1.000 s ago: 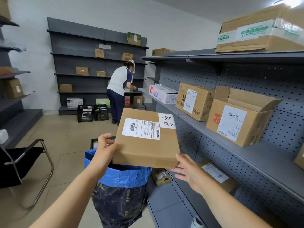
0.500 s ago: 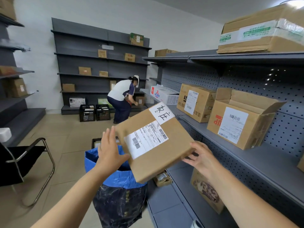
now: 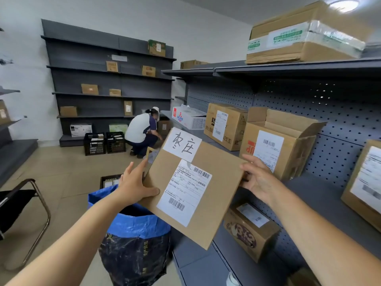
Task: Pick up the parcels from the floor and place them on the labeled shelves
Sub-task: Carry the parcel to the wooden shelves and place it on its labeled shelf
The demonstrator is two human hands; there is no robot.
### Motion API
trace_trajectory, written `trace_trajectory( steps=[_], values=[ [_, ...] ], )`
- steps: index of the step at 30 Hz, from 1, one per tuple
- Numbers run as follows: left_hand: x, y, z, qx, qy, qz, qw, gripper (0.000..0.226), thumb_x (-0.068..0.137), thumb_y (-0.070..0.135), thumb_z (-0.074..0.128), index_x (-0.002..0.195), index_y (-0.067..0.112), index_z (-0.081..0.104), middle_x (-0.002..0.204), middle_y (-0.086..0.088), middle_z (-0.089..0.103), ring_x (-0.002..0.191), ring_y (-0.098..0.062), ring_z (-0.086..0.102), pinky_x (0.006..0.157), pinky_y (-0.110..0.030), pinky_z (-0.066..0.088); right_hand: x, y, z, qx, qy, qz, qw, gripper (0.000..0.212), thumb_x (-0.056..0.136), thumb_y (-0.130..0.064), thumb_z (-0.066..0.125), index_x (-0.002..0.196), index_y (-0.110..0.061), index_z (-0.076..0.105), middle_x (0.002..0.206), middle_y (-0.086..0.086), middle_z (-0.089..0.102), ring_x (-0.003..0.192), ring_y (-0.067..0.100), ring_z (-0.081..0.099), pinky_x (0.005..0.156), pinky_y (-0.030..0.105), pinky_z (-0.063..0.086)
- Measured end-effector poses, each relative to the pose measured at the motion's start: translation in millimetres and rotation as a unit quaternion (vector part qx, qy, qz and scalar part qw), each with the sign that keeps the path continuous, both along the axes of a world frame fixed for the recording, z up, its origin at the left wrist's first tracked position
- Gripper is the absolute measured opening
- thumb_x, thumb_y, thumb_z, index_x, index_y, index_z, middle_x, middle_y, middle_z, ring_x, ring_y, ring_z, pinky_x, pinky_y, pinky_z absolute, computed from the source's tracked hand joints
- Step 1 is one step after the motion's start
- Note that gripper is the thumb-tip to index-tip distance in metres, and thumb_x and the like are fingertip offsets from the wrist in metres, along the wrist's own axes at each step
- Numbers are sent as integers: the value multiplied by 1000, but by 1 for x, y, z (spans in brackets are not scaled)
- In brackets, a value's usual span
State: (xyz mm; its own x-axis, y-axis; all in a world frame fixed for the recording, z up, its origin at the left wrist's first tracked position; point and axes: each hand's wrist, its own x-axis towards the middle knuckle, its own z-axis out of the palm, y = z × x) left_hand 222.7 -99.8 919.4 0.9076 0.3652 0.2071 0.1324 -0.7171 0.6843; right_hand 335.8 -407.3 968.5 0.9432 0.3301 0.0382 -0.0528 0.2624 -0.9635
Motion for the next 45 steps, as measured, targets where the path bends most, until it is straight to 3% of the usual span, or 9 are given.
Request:
trace_trajectory(
  steps=[4, 8, 15, 19, 23, 29, 35, 39, 45],
  values=[
    [24, -14, -10, -60, 17, -72, 996, 84, 73, 22, 75, 142, 22, 27, 140, -3, 39, 139, -28, 20, 109, -47, 27, 1, -22, 2, -5, -1, -24, 1000, 43, 83, 4, 57, 119, -19, 51, 120, 12, 56, 101, 24, 57, 80, 45, 50],
    [45, -29, -16, -187, 46, -191, 963, 64, 67, 23, 76, 122, 24, 43, 113, 4, 58, 105, -17, 57, 76, -26, 49, -3, -47, 7, -1, 2, -48, 999, 56, 81, 6, 58, 130, -18, 44, 118, 8, 59, 98, 23, 59, 68, 37, 50],
    [99, -48, -24, -259, 84, -339, 901, 78, 56, 19, 74, 127, 29, 43, 118, -1, 63, 98, -10, 64, 75, -19, 50, -27, -78, 17, -40, -16, -133, 990, 58, 80, 5, 59, 132, -15, 43, 110, 3, 63, 93, 22, 64, 77, 38, 52],
    [124, -54, -20, -263, 84, -406, 871, 94, 42, 28, 77, 130, 25, 42, 120, -3, 61, 109, -21, 59, 81, -25, 48, -42, -82, 17, -40, -22, -208, 977, 49, 85, 4, 53, 131, -14, 46, 101, 2, 63, 76, 14, 65, 55, 28, 54],
    [141, -51, -23, -269, 89, -452, 846, 99, 43, 29, 77, 134, 31, 40, 125, 4, 58, 110, -13, 58, 88, -29, 45, -57, -78, 9, -13, -18, -270, 963, 44, 86, 6, 50, 124, -17, 50, 91, 3, 61, 75, 14, 62, 58, 32, 59],
    [144, -75, -28, -326, 98, -503, 794, 94, 55, 10, 79, 133, 34, 34, 115, 6, 57, 98, -9, 59, 71, -20, 47, -102, -74, -11, 30, -45, -432, 900, 38, 86, -4, 59, 121, -17, 49, 101, 2, 63, 83, 15, 62, 74, 32, 50],
    [122, -145, -27, -350, 146, -578, 723, 97, 36, 29, 77, 123, 46, 36, 114, 4, 58, 102, -14, 59, 75, -31, 48, -180, -88, -15, 28, -60, -593, 802, 30, 85, -12, 65, 113, -18, 55, 99, -1, 58, 51, -2, 58, 46, 17, 46],
    [93, -206, -29, -365, 171, -617, 676, 110, 38, 21, 81, 135, 37, 33, 117, 0, 57, 104, -15, 57, 74, -33, 49, -248, -99, -19, -22, -44, -647, 761, 29, 85, -14, 65, 112, -21, 56, 106, -1, 63, 78, 11, 64, 67, 30, 51],
    [19, -290, -28, -388, 189, -664, 611, 90, 58, 2, 78, 133, 30, 37, 118, -5, 58, 106, -20, 57, 79, -31, 47, -353, -106, -37, -37, -14, -706, 707, 33, 82, -11, 67, 112, -20, 57, 102, 0, 69, 84, 15, 66, 74, 36, 51]
  ],
)
